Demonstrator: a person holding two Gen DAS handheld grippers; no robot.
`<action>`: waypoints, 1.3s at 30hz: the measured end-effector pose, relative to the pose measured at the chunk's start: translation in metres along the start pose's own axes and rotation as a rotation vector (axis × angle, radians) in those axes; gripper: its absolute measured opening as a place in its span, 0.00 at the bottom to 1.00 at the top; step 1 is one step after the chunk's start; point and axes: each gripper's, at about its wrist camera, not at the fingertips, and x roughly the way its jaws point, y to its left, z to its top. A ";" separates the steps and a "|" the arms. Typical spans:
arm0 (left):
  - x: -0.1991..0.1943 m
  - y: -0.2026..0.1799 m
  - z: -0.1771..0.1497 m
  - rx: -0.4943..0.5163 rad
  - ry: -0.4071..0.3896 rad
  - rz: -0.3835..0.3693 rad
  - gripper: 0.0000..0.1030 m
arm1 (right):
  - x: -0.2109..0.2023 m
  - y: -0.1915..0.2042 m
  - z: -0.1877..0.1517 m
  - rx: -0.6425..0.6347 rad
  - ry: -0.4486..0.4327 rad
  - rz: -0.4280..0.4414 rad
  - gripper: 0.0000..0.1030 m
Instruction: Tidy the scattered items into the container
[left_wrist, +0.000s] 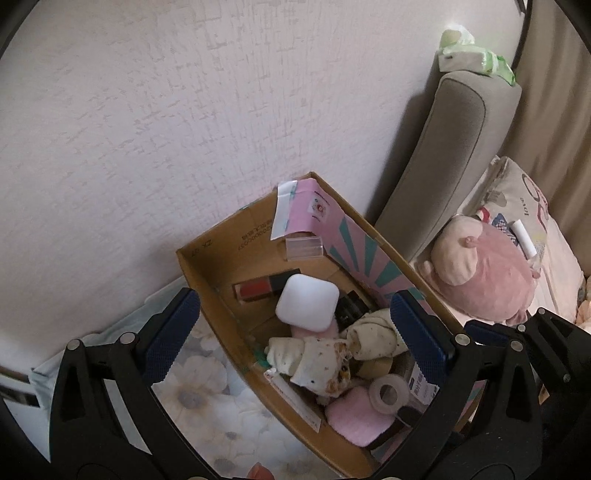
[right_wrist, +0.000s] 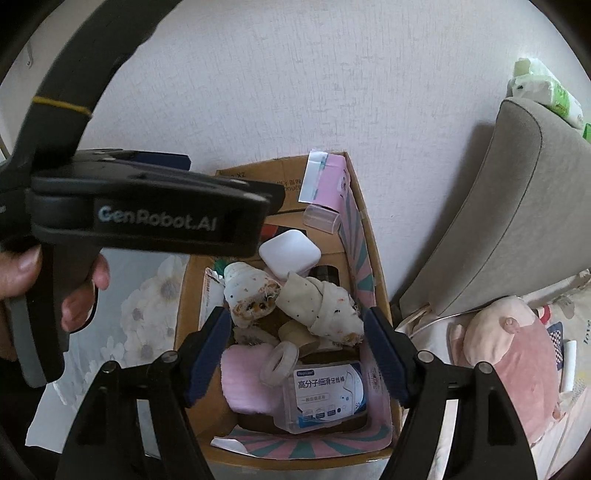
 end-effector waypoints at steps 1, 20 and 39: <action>-0.002 0.000 -0.001 0.001 -0.002 -0.001 1.00 | -0.002 0.001 0.000 -0.001 0.002 -0.004 0.68; -0.023 0.009 -0.014 0.005 -0.024 -0.006 1.00 | -0.009 0.009 0.005 -0.006 -0.002 -0.024 0.68; -0.037 0.017 -0.028 -0.018 -0.040 -0.029 1.00 | -0.013 0.016 0.004 -0.013 -0.013 -0.038 0.68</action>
